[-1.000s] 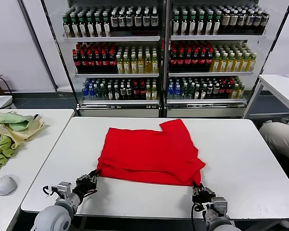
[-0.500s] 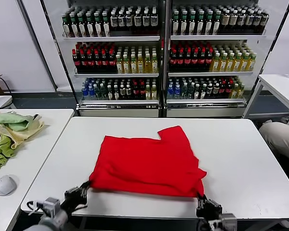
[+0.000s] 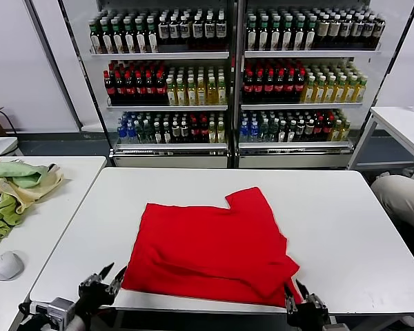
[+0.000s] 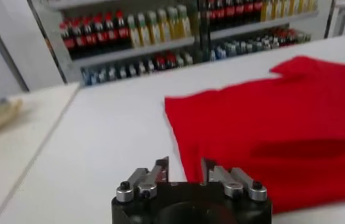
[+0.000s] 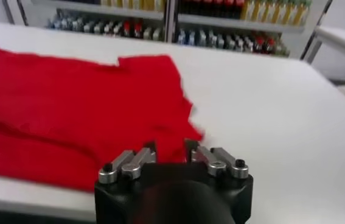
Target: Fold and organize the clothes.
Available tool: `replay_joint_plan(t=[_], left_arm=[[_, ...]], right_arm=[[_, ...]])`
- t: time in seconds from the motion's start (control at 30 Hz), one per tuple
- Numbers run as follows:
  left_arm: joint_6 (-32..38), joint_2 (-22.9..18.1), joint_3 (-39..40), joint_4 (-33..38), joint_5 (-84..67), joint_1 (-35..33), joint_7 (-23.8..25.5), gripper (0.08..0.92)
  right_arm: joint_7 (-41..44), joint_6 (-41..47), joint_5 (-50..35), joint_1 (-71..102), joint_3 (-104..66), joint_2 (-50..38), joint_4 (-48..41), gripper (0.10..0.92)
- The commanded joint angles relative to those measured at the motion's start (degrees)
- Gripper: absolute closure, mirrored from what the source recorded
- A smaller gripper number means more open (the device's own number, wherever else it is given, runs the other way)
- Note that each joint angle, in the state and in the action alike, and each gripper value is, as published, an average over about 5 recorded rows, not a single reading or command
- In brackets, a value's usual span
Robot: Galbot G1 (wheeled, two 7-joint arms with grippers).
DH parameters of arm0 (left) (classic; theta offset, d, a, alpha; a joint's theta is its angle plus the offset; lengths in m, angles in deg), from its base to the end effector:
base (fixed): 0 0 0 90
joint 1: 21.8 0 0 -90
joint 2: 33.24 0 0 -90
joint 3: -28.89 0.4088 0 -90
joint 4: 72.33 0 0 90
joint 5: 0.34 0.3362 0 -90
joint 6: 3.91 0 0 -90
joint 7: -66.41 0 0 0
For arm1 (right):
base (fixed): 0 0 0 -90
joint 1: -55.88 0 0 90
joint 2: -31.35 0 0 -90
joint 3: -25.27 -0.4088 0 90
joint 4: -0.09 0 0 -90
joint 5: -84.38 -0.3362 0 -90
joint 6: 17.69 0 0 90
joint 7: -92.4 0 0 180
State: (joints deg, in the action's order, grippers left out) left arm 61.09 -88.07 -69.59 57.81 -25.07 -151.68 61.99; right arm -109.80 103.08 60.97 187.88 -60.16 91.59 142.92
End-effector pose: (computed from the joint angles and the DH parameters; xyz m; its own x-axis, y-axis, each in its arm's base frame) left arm 0.1084 0.1416 -0.2667 -0.8918 0.1232 0.4353 0.2127 0.9634 0.1629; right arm 0.0633 -0.0559 -0.2324 -0.9011 -0.0676 0.4284 -0.1128 0.9903 -0.0810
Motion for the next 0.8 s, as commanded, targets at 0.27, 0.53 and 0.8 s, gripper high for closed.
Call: replay_joint_plan(t=[0.27,0.53,0.8], left_arm=[[1.0,3.5,10.4,-26.4,-8.6,34.3,6.1,0.239],[1.0,2.9,19.8,-41.7,-9.5,49.2,11.9,0.178],[2.8,1.6,25.5,-53.3,-8.1,57.9,14.6,0.177]], right_arm=[[-1.3,2.4,-13.0,-49.9,13.6,1.9,-31.4,0.231],[1.5,2.3,-9.7,-67.9,20.8,11.3,-55.1,0.203],[2.8,1.8,-7.6,-77.0,20.4,18.4,-73.1,0.203]])
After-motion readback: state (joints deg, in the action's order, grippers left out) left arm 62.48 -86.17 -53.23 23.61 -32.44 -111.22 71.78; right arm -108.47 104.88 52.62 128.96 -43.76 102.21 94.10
